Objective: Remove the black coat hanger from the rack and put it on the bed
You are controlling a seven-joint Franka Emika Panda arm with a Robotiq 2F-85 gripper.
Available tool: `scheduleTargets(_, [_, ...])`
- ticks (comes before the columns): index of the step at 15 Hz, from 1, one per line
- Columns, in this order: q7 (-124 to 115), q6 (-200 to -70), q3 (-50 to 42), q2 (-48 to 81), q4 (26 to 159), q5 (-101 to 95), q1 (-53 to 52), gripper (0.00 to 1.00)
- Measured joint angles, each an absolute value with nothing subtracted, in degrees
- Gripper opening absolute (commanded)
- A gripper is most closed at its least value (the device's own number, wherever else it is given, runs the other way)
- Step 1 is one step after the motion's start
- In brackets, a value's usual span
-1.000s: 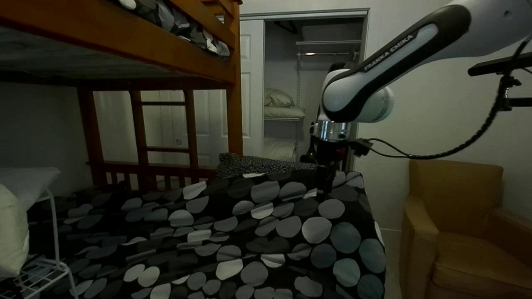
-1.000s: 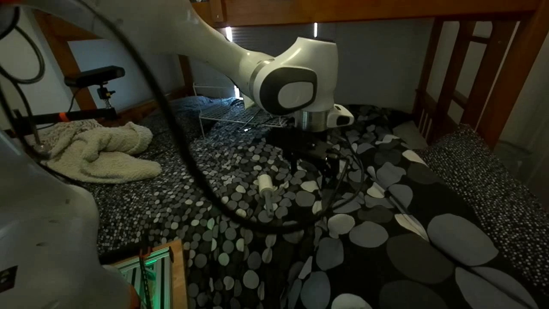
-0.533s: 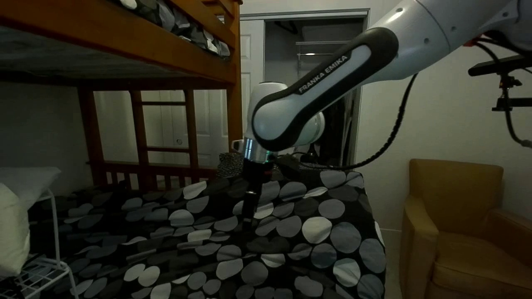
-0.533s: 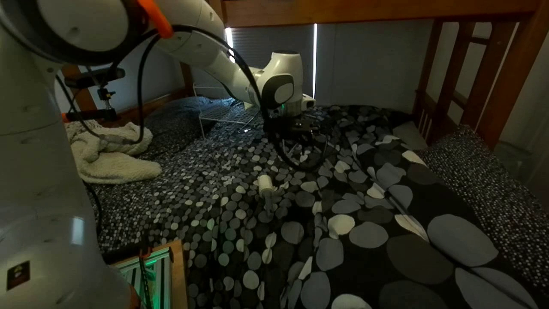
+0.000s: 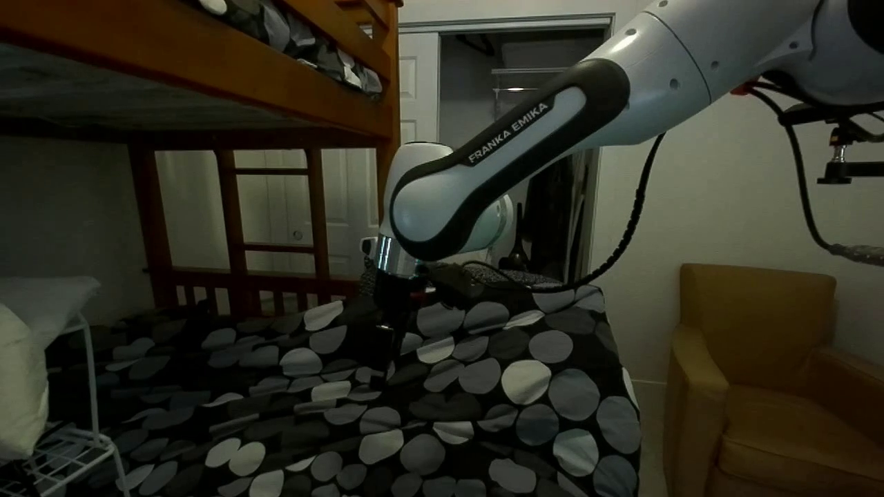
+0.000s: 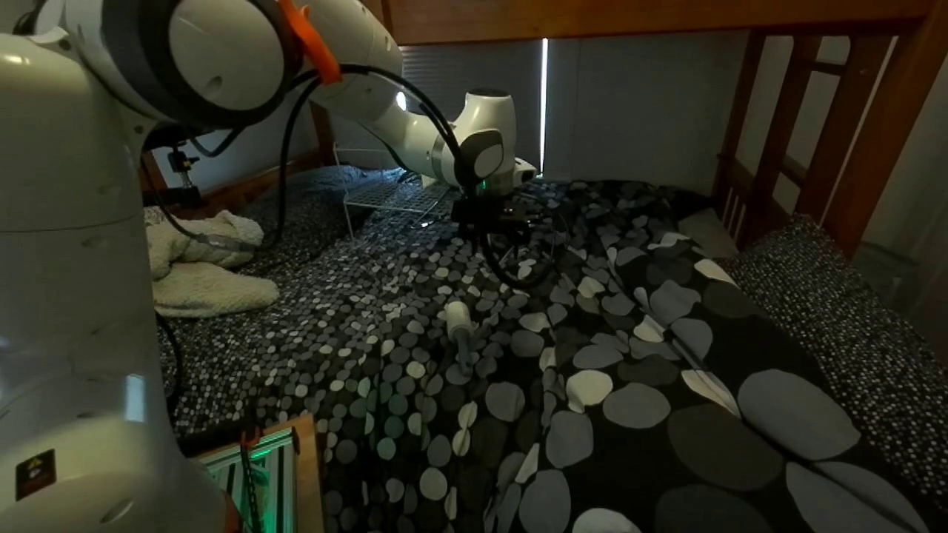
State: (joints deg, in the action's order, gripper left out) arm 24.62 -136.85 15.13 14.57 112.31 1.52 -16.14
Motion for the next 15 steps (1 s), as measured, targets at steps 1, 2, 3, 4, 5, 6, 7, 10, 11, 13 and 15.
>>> scheduleTargets(1, [20.9, -138.7, 15.2, 15.3, 111.7, 1.3, -16.6, 1.00])
scheduleTargets(2, [17.1, -141.2, 15.4, 16.8, 110.3, 0.9, -17.5, 1.00])
scheduleTargets(3, [13.4, -144.1, 15.7, 18.8, 108.2, 0.2, -18.7, 1.00])
scheduleTargets(4, [10.3, -146.8, 15.9, 21.1, 105.7, -0.7, -20.1, 1.00])
scheduleTargets(5, [8.0, -149.1, 16.0, 23.9, 102.7, -1.8, -21.7, 1.00])
scheduleTargets(6, [6.8, -150.6, 16.2, 26.6, 99.6, -2.4, -23.3, 1.00])
scheduleTargets(7, [6.7, -151.3, 16.7, 29.2, 96.4, -2.6, -24.6, 1.00])
scheduleTargets(10, [8.7, -150.7, 19.5, 37.2, 86.7, -2.7, -27.6, 1.00])
scheduleTargets(11, [9.7, -150.4, 20.7, 39.5, 84.1, -2.7, -28.1, 1.00])
scheduleTargets(13, [10.6, -150.4, 21.4, 42.3, 81.1, -2.7, -28.8, 1.00])
scheduleTargets(15, [10.9, -150.4, 21.4, 43.1, 80.1, -2.7, -28.7, 1.00])
